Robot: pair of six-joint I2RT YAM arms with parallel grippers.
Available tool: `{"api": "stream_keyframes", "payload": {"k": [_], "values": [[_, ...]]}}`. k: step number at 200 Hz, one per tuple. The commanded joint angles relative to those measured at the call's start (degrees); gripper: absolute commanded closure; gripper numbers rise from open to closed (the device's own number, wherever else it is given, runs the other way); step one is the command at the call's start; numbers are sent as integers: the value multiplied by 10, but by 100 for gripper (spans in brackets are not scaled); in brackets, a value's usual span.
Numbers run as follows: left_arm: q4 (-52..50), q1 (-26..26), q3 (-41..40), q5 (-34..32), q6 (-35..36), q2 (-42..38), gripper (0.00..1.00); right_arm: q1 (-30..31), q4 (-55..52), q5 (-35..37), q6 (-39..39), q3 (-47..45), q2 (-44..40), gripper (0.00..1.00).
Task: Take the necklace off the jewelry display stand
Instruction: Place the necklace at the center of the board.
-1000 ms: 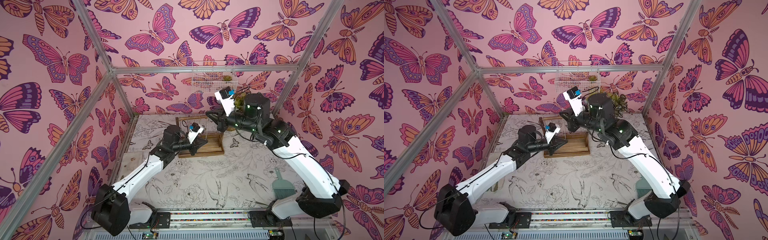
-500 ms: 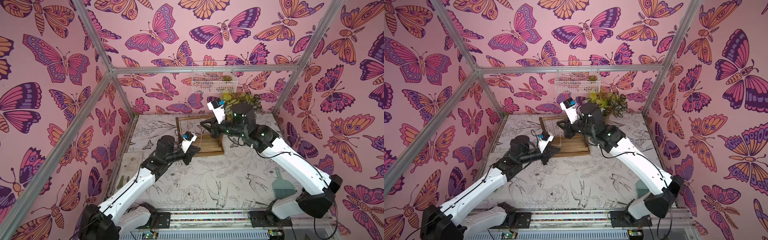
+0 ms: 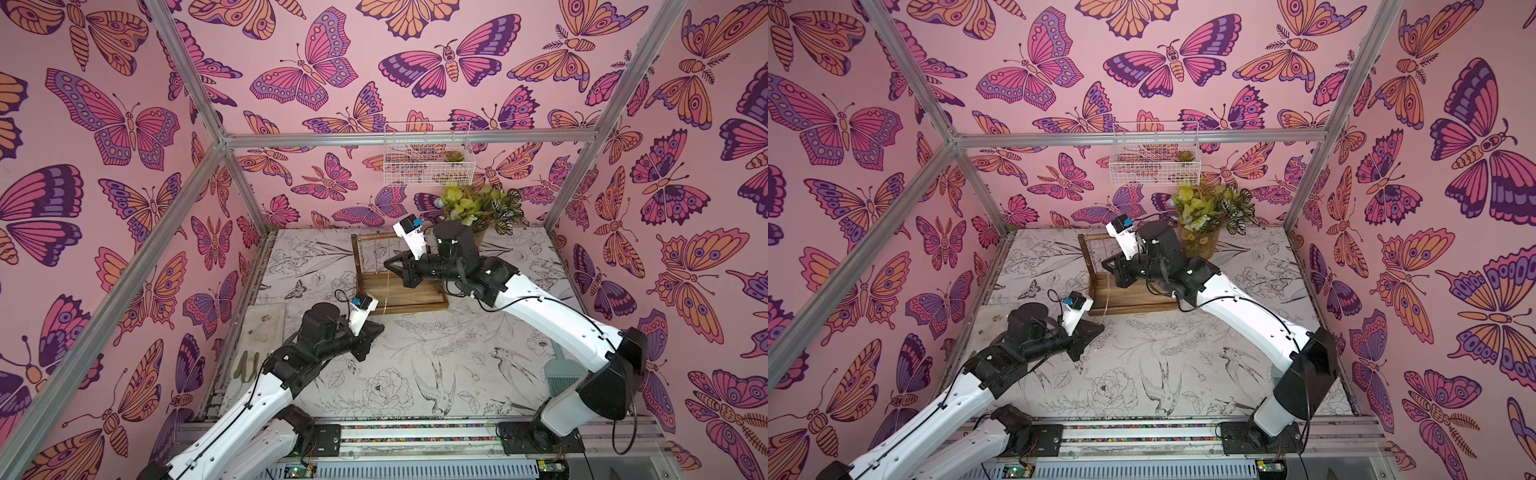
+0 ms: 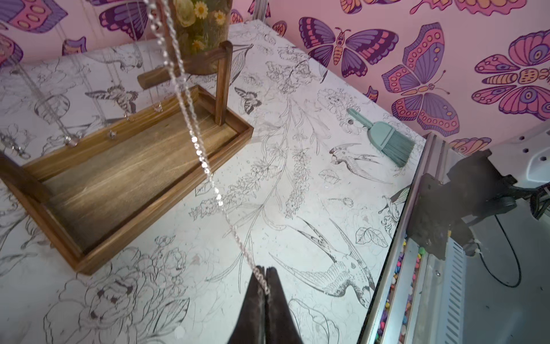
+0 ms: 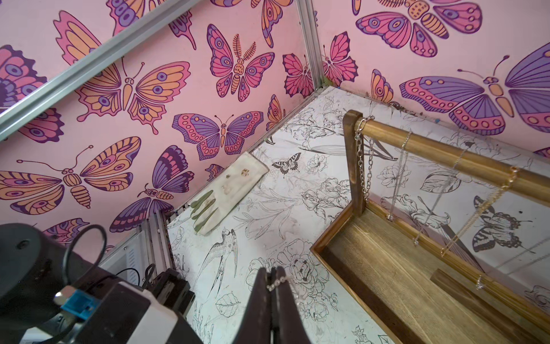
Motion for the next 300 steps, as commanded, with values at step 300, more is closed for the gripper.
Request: {"api": "stream_keyframes", "payload": {"k": [300], "values": [[-272, -172, -55, -242, -348, -35, 100, 60, 158, -62, 57, -82, 203, 100]]}}
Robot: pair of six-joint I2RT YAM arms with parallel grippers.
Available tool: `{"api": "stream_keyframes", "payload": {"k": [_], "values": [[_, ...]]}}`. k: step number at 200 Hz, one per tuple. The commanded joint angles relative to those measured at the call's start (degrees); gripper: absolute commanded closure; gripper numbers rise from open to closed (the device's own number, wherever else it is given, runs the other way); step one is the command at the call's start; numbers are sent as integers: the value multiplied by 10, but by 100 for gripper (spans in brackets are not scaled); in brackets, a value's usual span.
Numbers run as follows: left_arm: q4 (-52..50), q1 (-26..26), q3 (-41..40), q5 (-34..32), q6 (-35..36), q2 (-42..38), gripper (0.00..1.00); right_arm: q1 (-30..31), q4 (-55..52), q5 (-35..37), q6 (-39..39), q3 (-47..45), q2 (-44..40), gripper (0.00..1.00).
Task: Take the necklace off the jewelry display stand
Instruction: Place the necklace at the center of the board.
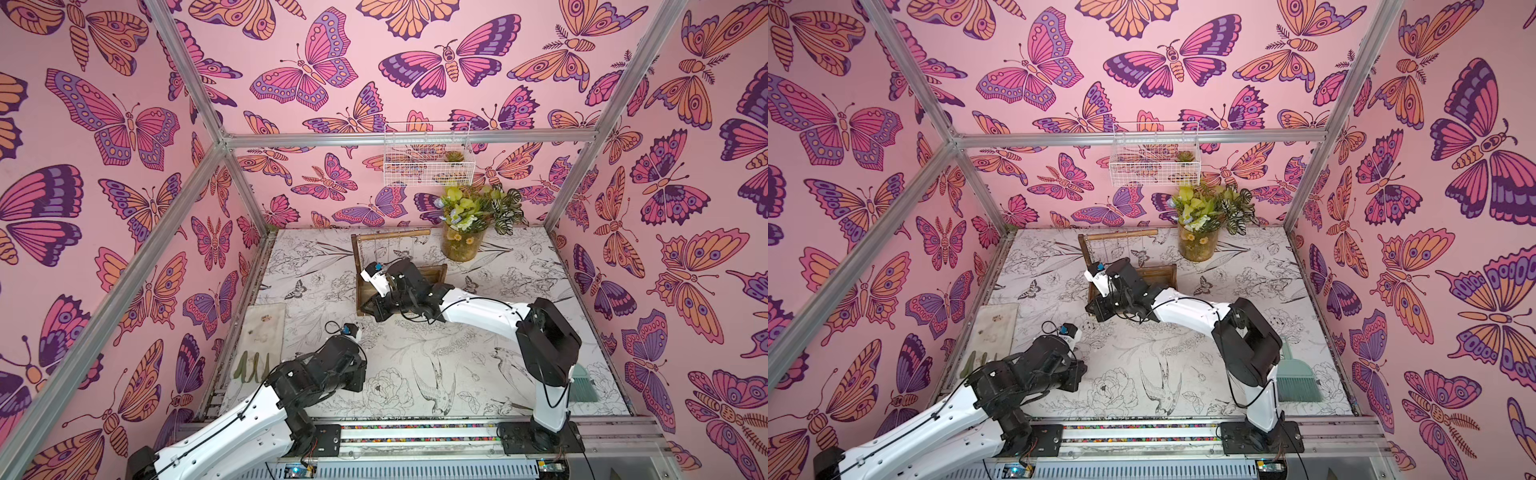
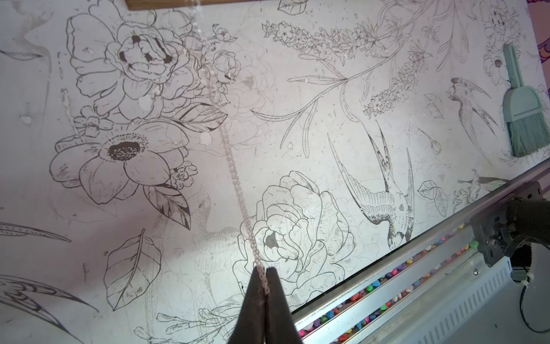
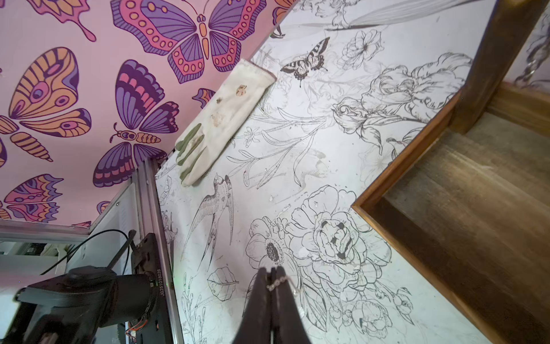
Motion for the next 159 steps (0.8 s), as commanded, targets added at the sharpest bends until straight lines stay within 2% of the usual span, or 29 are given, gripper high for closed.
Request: {"api": "stream_keyframes", "payload": {"k": [1, 159], "values": [[-23, -4, -19, -7, -23, 2, 100, 9, 22, -10, 6, -2, 14, 100], [-10, -9, -73, -3, -67, 36, 100, 11, 25, -2, 14, 16, 95, 100]]}}
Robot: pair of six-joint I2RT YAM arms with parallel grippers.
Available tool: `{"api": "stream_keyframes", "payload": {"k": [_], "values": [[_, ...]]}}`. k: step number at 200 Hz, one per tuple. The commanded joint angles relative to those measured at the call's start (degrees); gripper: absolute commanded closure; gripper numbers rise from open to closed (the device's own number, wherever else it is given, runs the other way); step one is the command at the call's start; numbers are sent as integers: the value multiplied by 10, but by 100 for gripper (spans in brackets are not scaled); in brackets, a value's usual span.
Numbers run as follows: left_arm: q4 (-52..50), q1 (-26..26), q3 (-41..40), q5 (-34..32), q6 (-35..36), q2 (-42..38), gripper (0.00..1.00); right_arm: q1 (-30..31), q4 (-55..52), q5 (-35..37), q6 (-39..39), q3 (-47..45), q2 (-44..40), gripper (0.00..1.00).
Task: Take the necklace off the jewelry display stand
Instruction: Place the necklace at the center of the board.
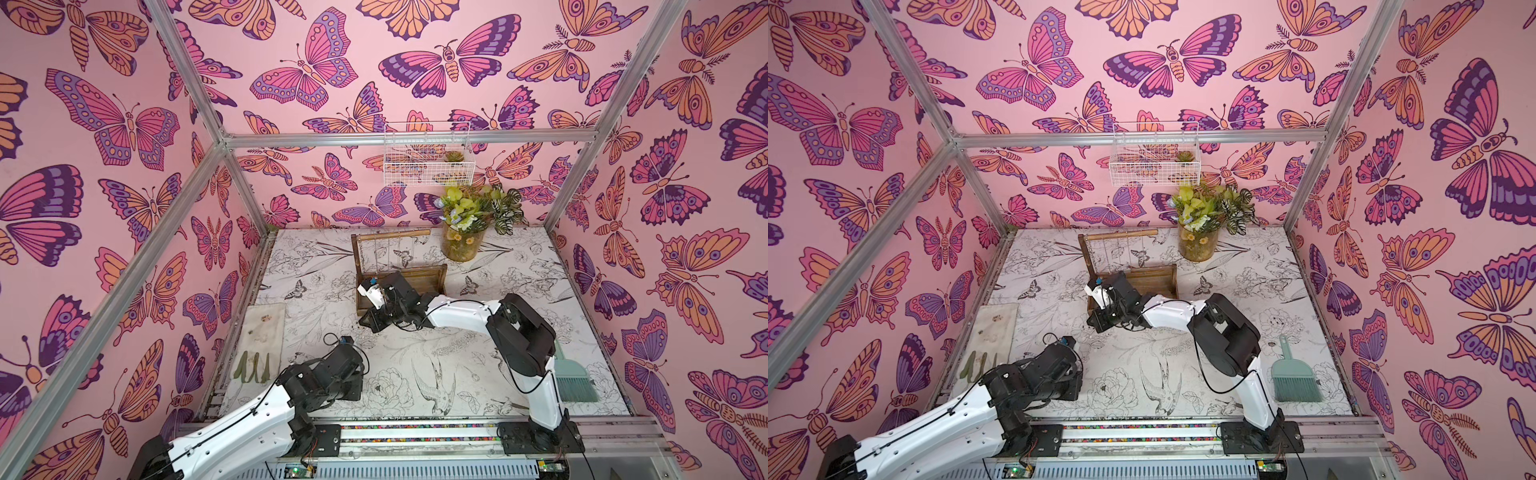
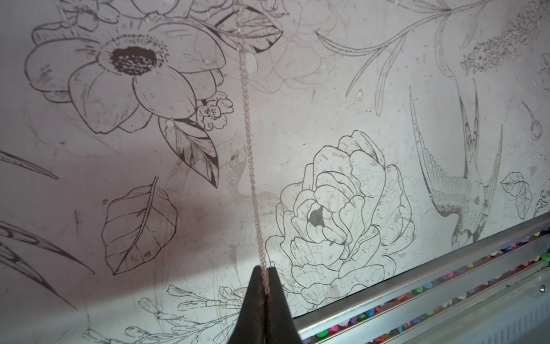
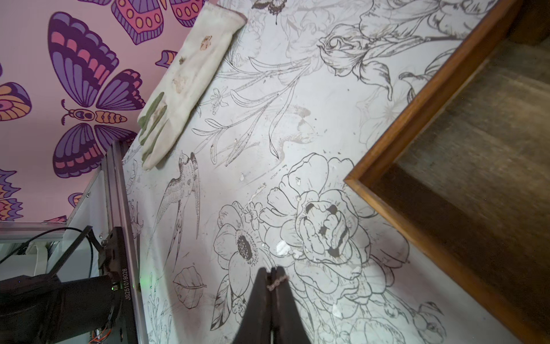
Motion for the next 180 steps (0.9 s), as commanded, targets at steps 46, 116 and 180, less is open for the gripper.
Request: {"api": "stream_keyframes", "payload": {"k": [46, 116, 180], "values": [[2, -10, -28, 0, -23, 7, 100, 5, -15, 8, -7, 27, 31, 100], [4, -15, -25, -4, -27, 31, 100, 4, -26, 11, -8, 48, 59, 100], [4, -18, -30, -4, -36, 34, 97, 4, -29, 10, -7, 61, 75, 100]]}}
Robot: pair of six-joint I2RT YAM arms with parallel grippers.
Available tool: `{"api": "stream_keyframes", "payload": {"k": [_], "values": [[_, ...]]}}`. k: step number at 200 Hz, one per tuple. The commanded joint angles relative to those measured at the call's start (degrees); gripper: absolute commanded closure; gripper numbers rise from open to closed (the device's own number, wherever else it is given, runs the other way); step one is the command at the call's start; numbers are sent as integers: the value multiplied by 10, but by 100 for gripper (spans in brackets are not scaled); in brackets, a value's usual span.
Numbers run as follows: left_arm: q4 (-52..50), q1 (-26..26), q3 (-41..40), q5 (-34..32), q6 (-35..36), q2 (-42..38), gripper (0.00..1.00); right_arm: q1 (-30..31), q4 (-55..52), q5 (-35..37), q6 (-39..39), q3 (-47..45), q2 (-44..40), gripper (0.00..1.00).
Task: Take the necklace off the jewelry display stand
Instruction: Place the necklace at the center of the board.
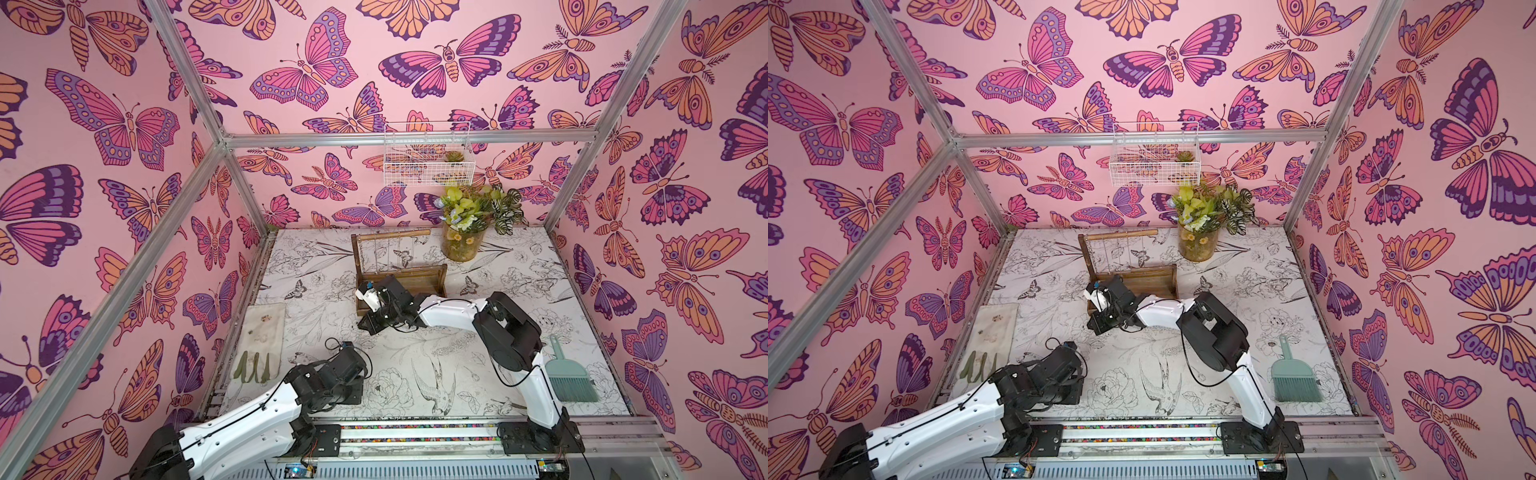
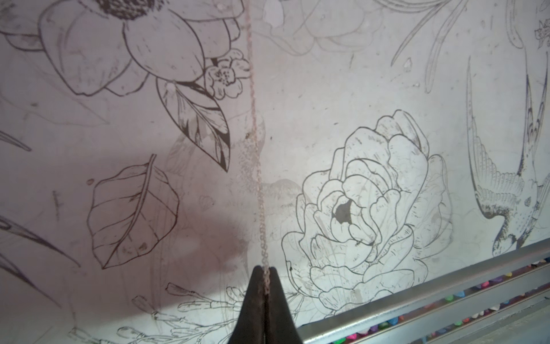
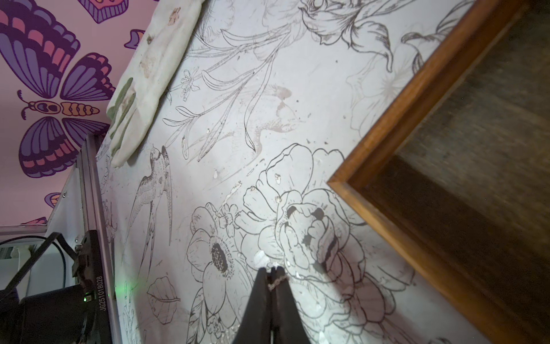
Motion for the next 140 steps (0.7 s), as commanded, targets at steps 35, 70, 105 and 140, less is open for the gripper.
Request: {"api": "stream_keyframes", "payload": {"k": [35, 70, 105, 140], "values": [[-10, -4, -6, -7, -7, 16, 97, 3, -3, 5, -5, 16, 19, 100], [-7, -4, -5, -7, -9, 28, 96, 3, -1, 6, -5, 12, 20, 100], [-4, -5, -6, -6, -11, 37, 95, 3, 0, 8, -5, 8, 22, 100], [0, -5, -4, 0, -11, 61, 92, 3, -1, 4, -5, 9, 26, 100]]}}
